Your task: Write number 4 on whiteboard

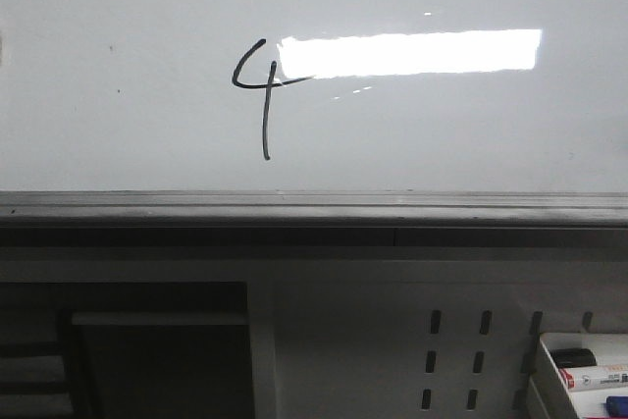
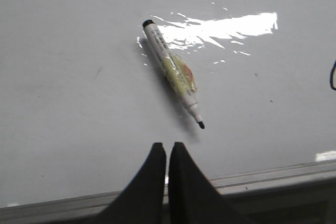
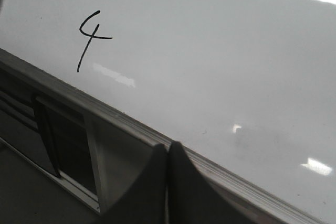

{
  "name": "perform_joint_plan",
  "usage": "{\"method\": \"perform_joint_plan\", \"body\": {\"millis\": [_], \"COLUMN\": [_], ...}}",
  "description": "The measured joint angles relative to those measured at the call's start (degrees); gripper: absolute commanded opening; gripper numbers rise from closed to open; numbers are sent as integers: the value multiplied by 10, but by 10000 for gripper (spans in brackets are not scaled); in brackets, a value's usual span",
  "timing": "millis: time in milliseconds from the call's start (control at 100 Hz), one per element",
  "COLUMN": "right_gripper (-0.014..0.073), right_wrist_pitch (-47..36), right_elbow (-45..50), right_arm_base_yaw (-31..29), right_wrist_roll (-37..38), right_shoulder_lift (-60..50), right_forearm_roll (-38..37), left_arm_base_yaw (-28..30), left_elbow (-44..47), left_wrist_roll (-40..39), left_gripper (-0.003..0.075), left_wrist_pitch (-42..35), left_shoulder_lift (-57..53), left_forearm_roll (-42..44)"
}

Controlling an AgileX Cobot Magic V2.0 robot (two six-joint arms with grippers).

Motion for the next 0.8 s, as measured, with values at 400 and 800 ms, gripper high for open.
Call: {"method": "perform_joint_plan", "body": {"millis": [400, 800], "right_gripper": [-67, -67], "right_wrist_pitch": [1, 3], "right_elbow": [0, 0], "right_arm_base_yaw": [0, 0], "right_wrist_roll": [0, 0], "right_shoulder_lift": [0, 0], "right_forearm_roll": [0, 0], "left_arm_base_yaw": [-9, -9], "left_elbow": [54, 54], "left_wrist_roll": [-341, -231], "left_gripper": [-20, -20], "left_wrist_pitch": [-87, -97], "left_shoulder_lift": [-4, -4], "left_forearm_roll": [340, 232]}}
